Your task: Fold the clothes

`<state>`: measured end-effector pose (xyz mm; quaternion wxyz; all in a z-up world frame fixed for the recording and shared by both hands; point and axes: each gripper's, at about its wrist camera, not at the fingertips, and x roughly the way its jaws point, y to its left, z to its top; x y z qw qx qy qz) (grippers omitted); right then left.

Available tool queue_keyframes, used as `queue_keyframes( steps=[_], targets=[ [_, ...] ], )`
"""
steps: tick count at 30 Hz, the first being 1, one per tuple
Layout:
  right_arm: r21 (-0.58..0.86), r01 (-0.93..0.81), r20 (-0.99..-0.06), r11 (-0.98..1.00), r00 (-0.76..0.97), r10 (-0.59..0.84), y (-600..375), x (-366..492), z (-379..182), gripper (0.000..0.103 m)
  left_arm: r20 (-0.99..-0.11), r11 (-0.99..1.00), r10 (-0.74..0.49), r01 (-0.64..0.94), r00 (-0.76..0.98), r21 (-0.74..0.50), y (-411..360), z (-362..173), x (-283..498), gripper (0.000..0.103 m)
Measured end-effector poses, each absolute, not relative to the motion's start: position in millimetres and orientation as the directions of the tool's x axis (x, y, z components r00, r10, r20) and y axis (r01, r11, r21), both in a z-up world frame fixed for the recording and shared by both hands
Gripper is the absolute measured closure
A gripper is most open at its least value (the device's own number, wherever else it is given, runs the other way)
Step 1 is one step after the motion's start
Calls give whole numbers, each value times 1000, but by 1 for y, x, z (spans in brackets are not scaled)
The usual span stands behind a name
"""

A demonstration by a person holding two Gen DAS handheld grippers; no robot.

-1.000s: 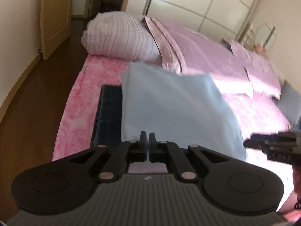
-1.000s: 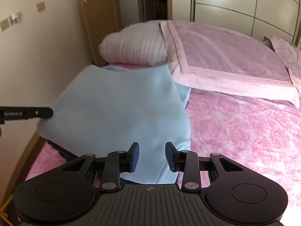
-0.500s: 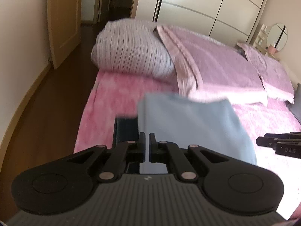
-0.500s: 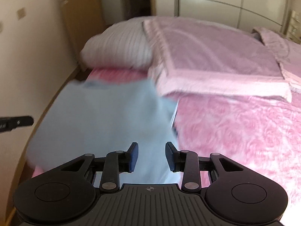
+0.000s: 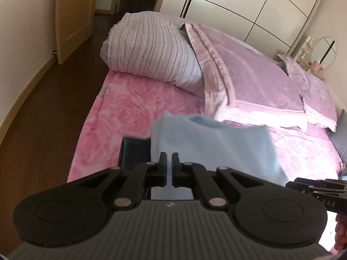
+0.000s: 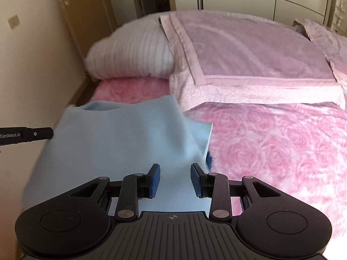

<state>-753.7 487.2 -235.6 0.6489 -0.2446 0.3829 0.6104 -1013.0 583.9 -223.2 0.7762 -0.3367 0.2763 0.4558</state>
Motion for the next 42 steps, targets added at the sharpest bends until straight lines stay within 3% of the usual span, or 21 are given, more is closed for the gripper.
queue_keyframes(
  steps=[7, 13, 18, 22, 24, 29, 34, 36, 42],
  targets=[
    [132, -988, -873, 80, -77, 482, 449, -787, -268, 67, -807, 352, 456, -909, 375, -223, 533, -251, -1007, 100],
    [129, -991, -849, 44, -87, 520, 423, -797, -237, 67, -786, 332, 536, -933, 307, -138, 499, -204, -1000, 99],
    [146, -989, -867, 20, -119, 485, 389, -802, -222, 67, -791, 279, 559, -955, 248, -102, 447, -174, -998, 84],
    [145, -989, -862, 9, -122, 492, 357, -800, -207, 66, -804, 253, 559, -965, 206, -71, 401, -153, -993, 81],
    [136, -991, -852, 0, -118, 510, 337, -796, -194, 64, -801, 244, 571, -969, 181, -46, 378, -141, -987, 74],
    [110, -994, -827, -15, -100, 553, 283, -783, -164, 44, -772, 204, 620, -979, 139, -13, 327, -114, -970, 54],
    [47, -998, -818, -32, -56, 572, 225, -773, -148, 43, -745, 179, 655, -984, 128, -12, 270, -101, -954, 44],
    [45, -998, -807, -36, -58, 587, 202, -772, -146, 42, -735, 172, 669, -985, 111, 9, 244, -99, -950, 34],
    [55, -998, -781, -28, -61, 621, 141, -776, -139, 42, -730, 180, 676, -983, 100, 31, 179, -94, -944, 33]
  ],
)
